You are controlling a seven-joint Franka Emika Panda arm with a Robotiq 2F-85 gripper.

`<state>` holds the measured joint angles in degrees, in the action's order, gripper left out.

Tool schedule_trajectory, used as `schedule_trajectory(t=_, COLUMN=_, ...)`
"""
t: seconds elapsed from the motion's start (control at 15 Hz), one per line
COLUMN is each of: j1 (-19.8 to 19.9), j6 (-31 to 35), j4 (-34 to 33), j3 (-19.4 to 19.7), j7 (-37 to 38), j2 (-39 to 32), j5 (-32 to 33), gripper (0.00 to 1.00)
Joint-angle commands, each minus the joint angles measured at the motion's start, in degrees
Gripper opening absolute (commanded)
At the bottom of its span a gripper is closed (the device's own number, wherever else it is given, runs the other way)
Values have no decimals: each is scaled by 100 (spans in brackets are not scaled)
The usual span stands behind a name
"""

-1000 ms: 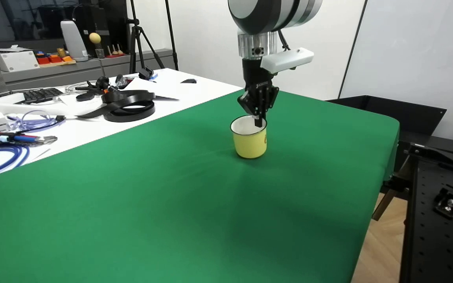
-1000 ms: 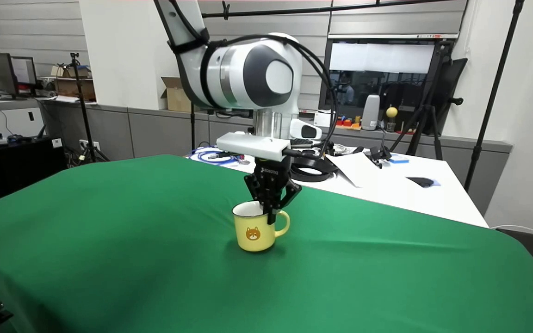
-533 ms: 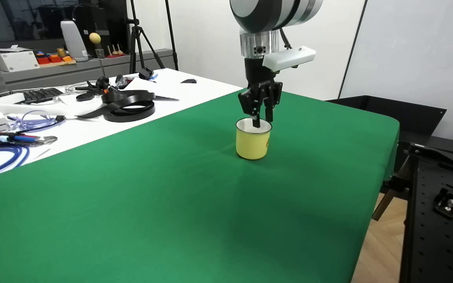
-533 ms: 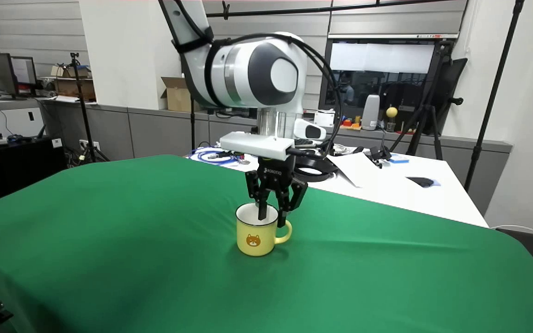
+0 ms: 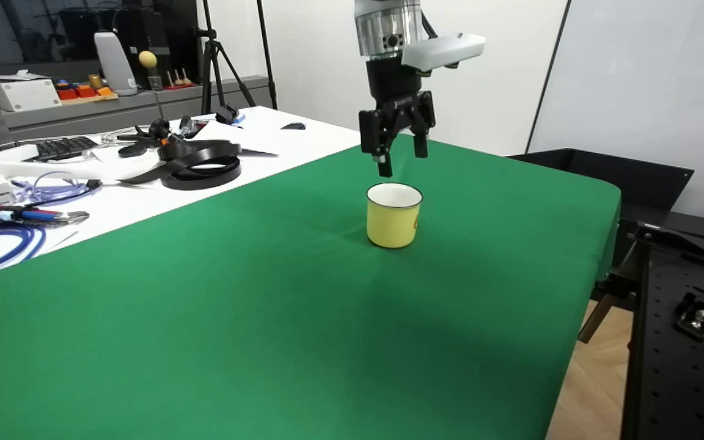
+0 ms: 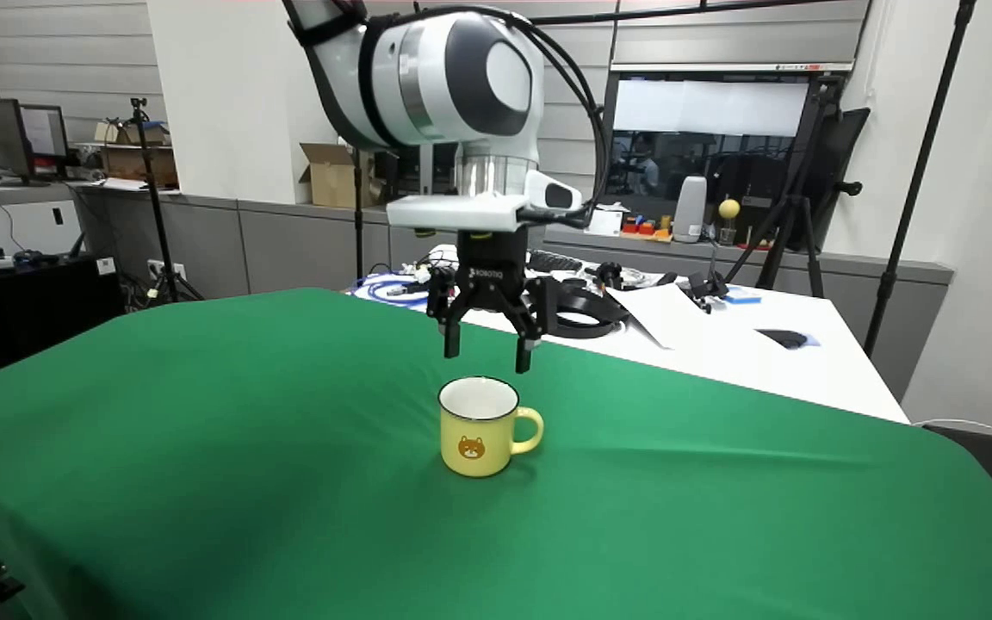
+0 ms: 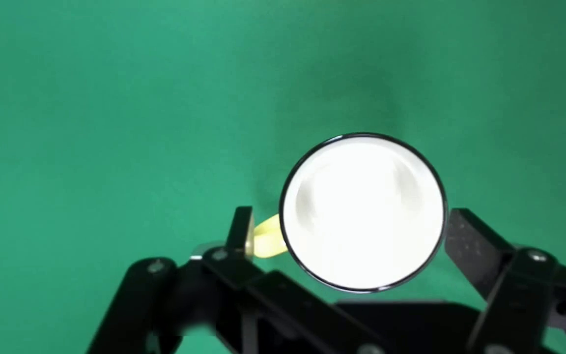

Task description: Move the mug to the right slightly

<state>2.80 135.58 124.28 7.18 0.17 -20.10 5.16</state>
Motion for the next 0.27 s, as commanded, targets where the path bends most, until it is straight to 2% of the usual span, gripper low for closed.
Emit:
schedule_trajectory(t=0.0, j1=-131, j6=-575, j4=28, j3=-55, j7=197, j2=444, j5=279, gripper=100)
schedule_trajectory(t=0.2, j1=-187, j6=-873, j4=30, j3=-154, j7=151, j2=628, j5=379, gripper=100)
